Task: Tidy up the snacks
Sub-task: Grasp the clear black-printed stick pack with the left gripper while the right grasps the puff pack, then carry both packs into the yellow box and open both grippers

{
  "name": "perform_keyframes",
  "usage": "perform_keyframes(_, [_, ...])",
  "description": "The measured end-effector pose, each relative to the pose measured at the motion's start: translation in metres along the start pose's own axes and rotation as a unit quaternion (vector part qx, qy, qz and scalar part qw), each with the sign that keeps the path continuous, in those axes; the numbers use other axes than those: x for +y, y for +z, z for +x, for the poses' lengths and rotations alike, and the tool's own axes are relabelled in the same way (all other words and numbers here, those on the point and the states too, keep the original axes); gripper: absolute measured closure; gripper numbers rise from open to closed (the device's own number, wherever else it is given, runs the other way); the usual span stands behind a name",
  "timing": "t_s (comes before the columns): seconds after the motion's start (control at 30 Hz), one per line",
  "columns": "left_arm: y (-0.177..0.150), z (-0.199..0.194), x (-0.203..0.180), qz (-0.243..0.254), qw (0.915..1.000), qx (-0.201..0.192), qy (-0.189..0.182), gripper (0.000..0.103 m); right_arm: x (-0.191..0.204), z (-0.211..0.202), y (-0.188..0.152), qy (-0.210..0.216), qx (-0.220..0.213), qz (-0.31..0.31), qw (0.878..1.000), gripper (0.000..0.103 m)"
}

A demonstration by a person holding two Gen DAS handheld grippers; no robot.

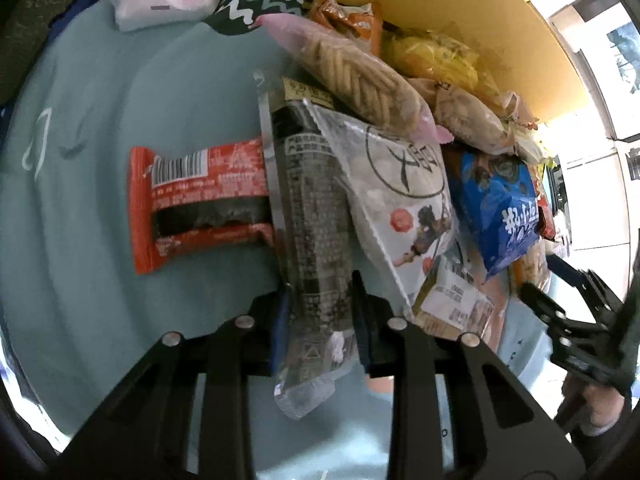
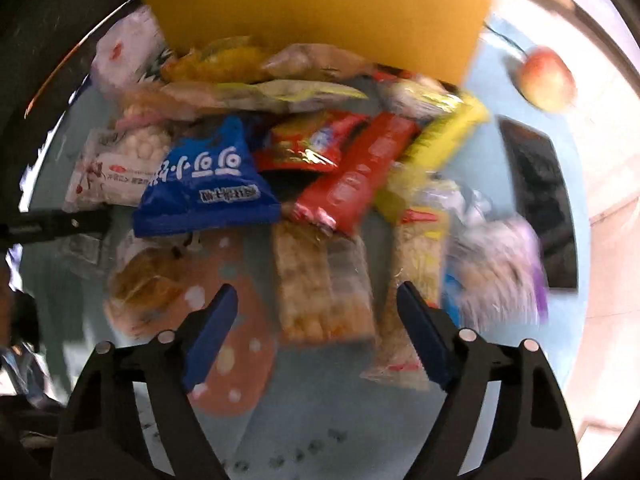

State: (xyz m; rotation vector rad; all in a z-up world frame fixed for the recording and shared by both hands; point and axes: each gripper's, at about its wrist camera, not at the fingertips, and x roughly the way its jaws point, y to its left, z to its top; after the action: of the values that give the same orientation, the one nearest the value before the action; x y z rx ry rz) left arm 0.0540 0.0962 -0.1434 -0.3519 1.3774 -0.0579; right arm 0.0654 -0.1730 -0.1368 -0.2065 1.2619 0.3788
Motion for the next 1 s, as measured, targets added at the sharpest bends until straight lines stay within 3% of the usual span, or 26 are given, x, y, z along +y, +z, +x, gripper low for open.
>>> perform_keyframes(0.13, [0.004, 0.001, 0.004, -0.001, 1.0, -0.001, 0.001, 0.075, 0.002, 0.011, 0.004, -0.01, 0.024, -0.017, 1.0, 0.044])
perform_keyframes(0.17, [0.003, 0.0, 0.003, -0.002, 1.0, -0.001, -0.002, 0.075, 0.0, 0.006, 0.007, -0.007, 0.029, -0.014, 0.999, 0.058])
perform_keyframes(0.27, [-0.005, -0.007, -0.009, -0.002, 0.9998, -0.006, -0.017, 0.076, -0.015, -0.015, 0.007, 0.074, 0.035, 0.034, 0.996, 0.058])
perform_keyframes(0.37, [-0.011, -0.029, -0.005, -0.005, 0.9992, -0.021, -0.033, 0.076, -0.032, -0.037, 0.0, 0.154, 0.034, 0.089, 0.983, 0.058])
perform_keyframes(0.57, [-0.015, -0.069, 0.007, -0.012, 0.9974, -0.053, -0.046, 0.076, -0.048, -0.071, -0.009, 0.233, 0.019, 0.127, 0.964, 0.058])
perform_keyframes(0.83, [-0.013, -0.108, -0.019, 0.012, 0.9921, -0.096, -0.079, 0.076, -0.041, -0.116, 0.006, 0.262, -0.03, 0.113, 0.958, 0.058])
perform_keyframes(1.0, [0.017, -0.13, -0.056, 0.05, 0.9842, -0.134, -0.105, 0.075, -0.05, -0.144, 0.044, 0.257, -0.101, 0.11, 0.955, 0.057])
